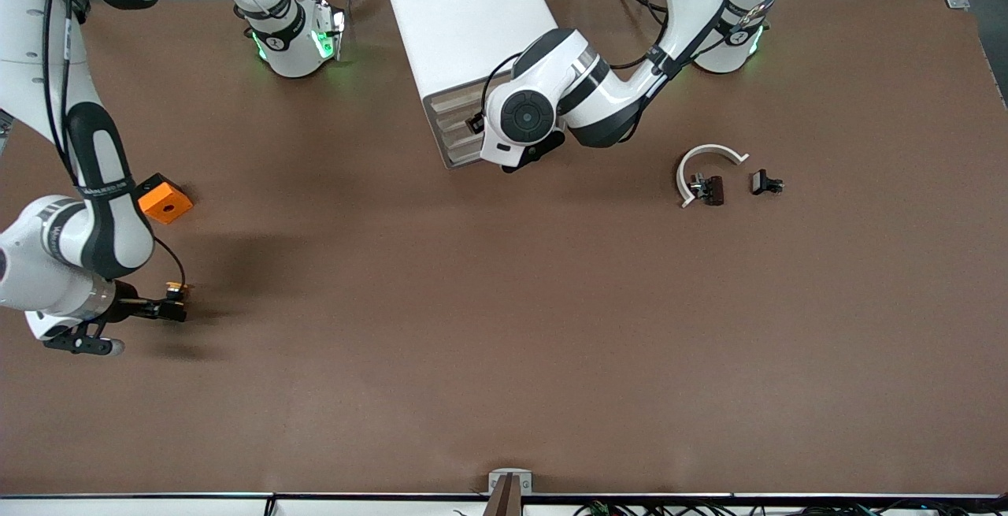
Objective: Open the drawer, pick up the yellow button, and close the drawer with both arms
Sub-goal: 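Lower the button beside the orange cube and open the right gripper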
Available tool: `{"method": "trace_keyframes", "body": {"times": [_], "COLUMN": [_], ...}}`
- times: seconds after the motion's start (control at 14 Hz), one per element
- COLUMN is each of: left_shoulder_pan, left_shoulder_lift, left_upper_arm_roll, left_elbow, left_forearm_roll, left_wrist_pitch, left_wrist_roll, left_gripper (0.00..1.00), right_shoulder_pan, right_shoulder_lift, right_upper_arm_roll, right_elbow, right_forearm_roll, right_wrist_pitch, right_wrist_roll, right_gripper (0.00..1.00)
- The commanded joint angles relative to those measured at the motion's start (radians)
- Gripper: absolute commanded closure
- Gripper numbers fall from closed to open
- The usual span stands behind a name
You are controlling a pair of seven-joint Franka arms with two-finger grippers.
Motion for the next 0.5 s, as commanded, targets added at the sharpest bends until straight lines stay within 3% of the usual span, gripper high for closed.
{"method": "trace_keyframes", "body": {"times": [0.0, 0.22, 0.43], "left_shoulder_pan": [-0.011, 0.002, 0.022], "left_shoulder_lift": [0.003, 0.003, 0.0], "left_upper_arm_roll": [-0.015, -0.011, 0.036], "left_elbow": [0.01, 0.015, 0.072], "left_forearm_roll": [-0.046, -0.042, -0.007], "left_wrist_pitch": [-0.008, -0.008, -0.02], "left_wrist_roll": [-0.041, -0.041, -0.041], "left_gripper": [0.0, 0.0, 0.0], "right_shoulder_pan": [-0.008, 0.005, 0.03], "right_shoulder_lift": [-0.092, -0.175, -0.2], "right_upper_arm_roll": [0.012, 0.014, 0.016], "right_elbow": [0.042, 0.128, 0.255], "right_forearm_roll": [0.007, 0.006, 0.006], "right_wrist_pitch": [-0.163, -0.368, -0.583], "right_wrist_roll": [-0.007, -0.007, 0.001], "right_gripper": [0.0, 0.0, 0.0]}}
